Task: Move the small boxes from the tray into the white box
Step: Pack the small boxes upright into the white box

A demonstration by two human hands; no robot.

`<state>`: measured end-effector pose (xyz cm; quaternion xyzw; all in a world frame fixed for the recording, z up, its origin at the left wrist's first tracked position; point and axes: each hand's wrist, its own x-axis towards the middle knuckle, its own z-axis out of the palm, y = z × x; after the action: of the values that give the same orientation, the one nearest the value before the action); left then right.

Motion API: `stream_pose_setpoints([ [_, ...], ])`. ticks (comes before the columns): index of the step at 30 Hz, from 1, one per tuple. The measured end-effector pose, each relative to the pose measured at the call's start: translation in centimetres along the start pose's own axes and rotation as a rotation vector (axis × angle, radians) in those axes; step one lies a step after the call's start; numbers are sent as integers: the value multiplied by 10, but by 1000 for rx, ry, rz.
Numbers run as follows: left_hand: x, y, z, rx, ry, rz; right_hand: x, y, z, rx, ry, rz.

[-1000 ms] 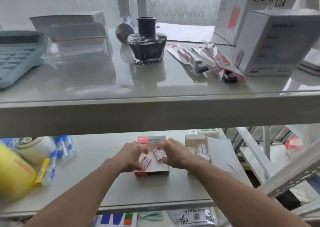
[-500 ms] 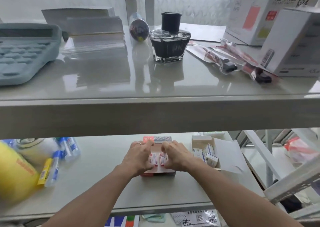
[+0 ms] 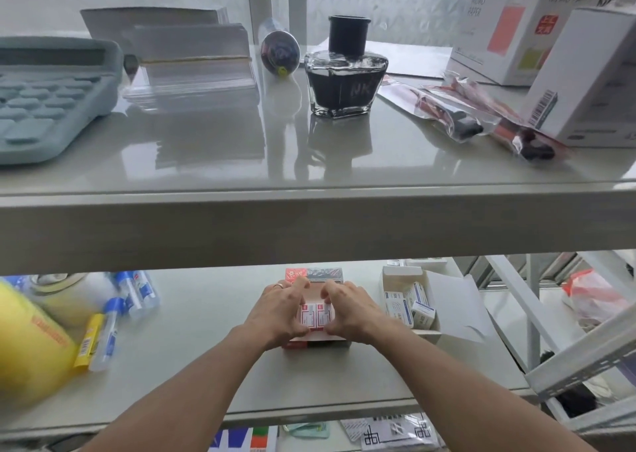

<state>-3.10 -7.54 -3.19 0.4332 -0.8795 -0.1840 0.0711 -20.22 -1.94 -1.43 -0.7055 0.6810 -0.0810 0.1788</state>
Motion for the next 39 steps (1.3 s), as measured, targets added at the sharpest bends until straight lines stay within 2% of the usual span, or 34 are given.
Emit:
stream_pose_setpoints([
  [12,0,0,-1,-24,7,-14,0,4,-2,57,15,-8],
  [17,15,10,-13,-107,116,-5,-22,36,-51,161,270,31],
  [20,31,35,-17,-177,203,34,-45,82,-90,195,327,144],
  [25,60,98,-1,-182,77,125,-57,129,-101,48,130,208],
  [29,84,133,15,-8,14,169,-50,140,-89,-16,20,181],
  [32,91,143,24,150,-43,163,-47,146,-84,-74,-17,150],
  [39,94,146,22,195,-265,93,-43,158,-84,-135,-80,78],
])
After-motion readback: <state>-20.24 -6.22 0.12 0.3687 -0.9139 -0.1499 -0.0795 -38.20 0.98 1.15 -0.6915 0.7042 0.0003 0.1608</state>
